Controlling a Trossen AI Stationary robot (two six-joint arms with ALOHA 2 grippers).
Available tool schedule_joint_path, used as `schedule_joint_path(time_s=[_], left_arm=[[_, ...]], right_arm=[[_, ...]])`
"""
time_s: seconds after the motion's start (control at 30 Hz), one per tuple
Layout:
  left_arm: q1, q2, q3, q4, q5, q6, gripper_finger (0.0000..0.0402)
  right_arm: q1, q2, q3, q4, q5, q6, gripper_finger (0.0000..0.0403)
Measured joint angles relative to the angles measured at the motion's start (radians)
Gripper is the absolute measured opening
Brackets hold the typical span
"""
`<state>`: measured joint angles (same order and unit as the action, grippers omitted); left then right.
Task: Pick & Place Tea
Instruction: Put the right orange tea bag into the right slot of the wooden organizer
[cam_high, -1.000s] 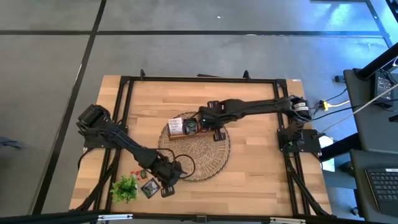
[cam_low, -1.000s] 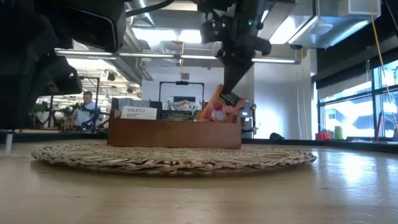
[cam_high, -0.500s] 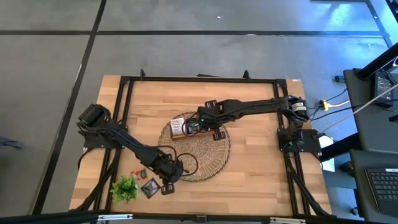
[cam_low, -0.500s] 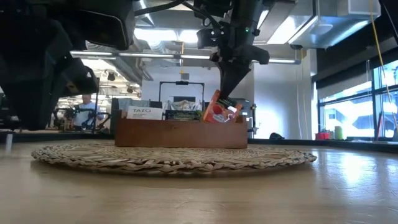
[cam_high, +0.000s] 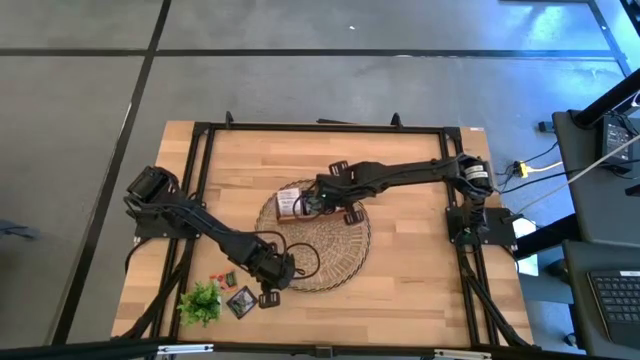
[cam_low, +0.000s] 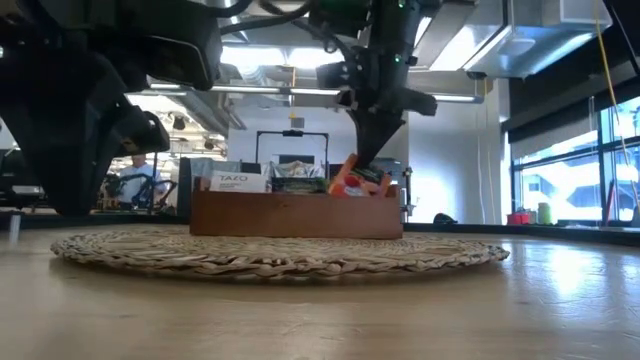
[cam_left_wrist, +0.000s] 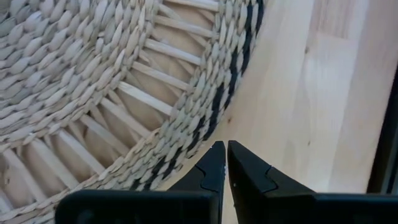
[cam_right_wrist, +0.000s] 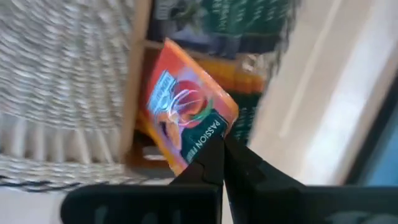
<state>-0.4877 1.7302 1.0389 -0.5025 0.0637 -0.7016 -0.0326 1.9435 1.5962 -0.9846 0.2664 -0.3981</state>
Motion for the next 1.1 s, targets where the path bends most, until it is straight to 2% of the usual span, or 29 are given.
schedule_joint_path(time_s=[0.17, 0.23, 0.33, 0.43, 0.67, 0.83, 0.9, 0.97, 1.1], left_arm=[[0.0, 0.0, 0.0, -0.004, -0.024, 0.001, 0.0021], [0.0, 0.0, 0.0, -0.004, -0.036, 0.001, 0.0022], [0.0, 0.0, 0.0, -0.004, -0.047, 0.001, 0.0021], [0.0, 0.0, 0.0, -0.006, -0.046, 0.001, 0.002], [0.0, 0.0, 0.0, -0.007, -0.046, 0.001, 0.0021], [-0.001, 0.0, 0.0, -0.007, -0.047, 0.001, 0.0024], [-0.001, 0.0, 0.0, -0.007, -0.047, 0.001, 0.0023], [-0.002, 0.0, 0.0, -0.007, -0.048, 0.0, 0.0021], [-0.01, 0.0, 0.0, -0.007, -0.055, 0.001, 0.002]], right_arm=[[0.003, 0.0, 0.007, -0.009, 0.075, 0.0, 0.0008], [0.004, 0.0, 0.024, -0.026, 0.068, -0.005, 0.0008], [0.005, -0.001, 0.034, -0.048, 0.002, -0.022, 0.0013], [0.005, -0.001, 0.042, -0.051, -0.035, -0.027, 0.0038], [0.006, -0.001, 0.042, -0.029, -0.034, 0.002, 0.0113], [0.006, -0.001, 0.042, 0.007, -0.008, 0.063, 0.0132], [0.007, -0.004, 0.042, 0.006, -0.001, 0.144, 0.0133], [0.001, -0.017, 0.042, 0.003, -0.05, 0.244, 0.0133], [-0.042, -0.085, 0.042, 0.002, -0.296, 0.274, 0.0126]])
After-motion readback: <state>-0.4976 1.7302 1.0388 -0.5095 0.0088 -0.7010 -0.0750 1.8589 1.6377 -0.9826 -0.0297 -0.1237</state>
